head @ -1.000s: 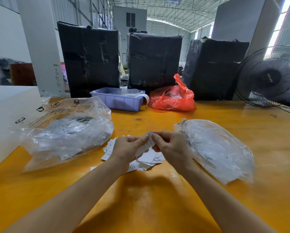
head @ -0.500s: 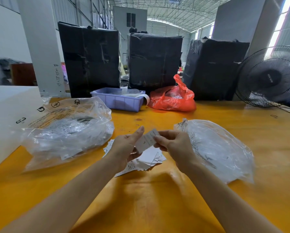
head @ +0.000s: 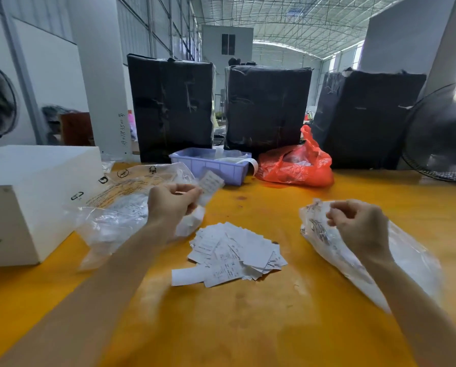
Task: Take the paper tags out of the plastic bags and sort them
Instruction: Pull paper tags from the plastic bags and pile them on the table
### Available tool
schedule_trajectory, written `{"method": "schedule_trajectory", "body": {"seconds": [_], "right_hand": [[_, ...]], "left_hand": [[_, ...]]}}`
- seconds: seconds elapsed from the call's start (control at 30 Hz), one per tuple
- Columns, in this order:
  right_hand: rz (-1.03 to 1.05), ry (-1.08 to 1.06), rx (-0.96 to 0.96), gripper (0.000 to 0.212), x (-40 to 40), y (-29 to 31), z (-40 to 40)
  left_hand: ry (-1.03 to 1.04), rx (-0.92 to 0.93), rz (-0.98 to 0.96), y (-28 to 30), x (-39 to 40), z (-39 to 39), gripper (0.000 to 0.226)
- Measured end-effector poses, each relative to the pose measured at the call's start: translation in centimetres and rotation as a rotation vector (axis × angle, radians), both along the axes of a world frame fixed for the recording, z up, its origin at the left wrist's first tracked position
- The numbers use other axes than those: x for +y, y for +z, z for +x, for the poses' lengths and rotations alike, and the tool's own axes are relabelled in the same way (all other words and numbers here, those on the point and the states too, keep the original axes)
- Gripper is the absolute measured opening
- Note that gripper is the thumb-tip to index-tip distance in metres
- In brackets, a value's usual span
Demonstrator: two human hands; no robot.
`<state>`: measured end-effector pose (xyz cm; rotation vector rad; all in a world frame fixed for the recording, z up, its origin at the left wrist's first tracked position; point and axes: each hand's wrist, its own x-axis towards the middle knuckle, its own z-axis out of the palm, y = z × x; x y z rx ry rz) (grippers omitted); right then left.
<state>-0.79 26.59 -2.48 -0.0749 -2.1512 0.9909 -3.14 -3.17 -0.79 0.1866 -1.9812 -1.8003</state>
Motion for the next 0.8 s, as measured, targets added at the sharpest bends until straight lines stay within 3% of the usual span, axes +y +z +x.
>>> {"method": "schedule_trajectory", "body": {"seconds": [0.07, 0.17, 0.27, 0.5, 0.6, 0.7, 0.8], "right_hand": [[0.216, -0.171, -0.157, 0.019, 2.8, -0.8, -0.7], [0.387, -0.256, -0.516, 0.028, 5.2, -2.4, -1.4], [0.411, -0.257, -0.665, 0.035, 5.2, -3.1, -1.3], [0.284, -0.271, -0.448, 0.011, 4.3, -2.8, -1.1], [0.195, -0.253, -0.361, 0.02, 4.3, -2.5, -1.2], [0.156, -0.267, -0.256, 0.024, 4.5, -2.3, -1.3], [0.102, -0.279, -0.129, 0.027, 4.4, -2.1, -1.1]], "left_hand": [[0.185, 0.047, -0.078, 0.1, -2.8, -0.8, 0.017], [0.34, 0.015, -0.181, -0.7, -5.9, -1.6, 0.018], [0.431, -0.022, -0.332, -1.7, -7.8, -1.9, 0.016], [0.494, -0.133, -0.62, -3.3, -9.9, -2.8, 0.011], [0.557, -0.111, -0.727, -3.8, -10.5, -4.0, 0.02], [0.548, -0.105, -0.706, -3.8, -10.7, -5.3, 0.044], [0.511, -0.037, -0.636, -3.4, -10.0, -5.9, 0.046]]}}
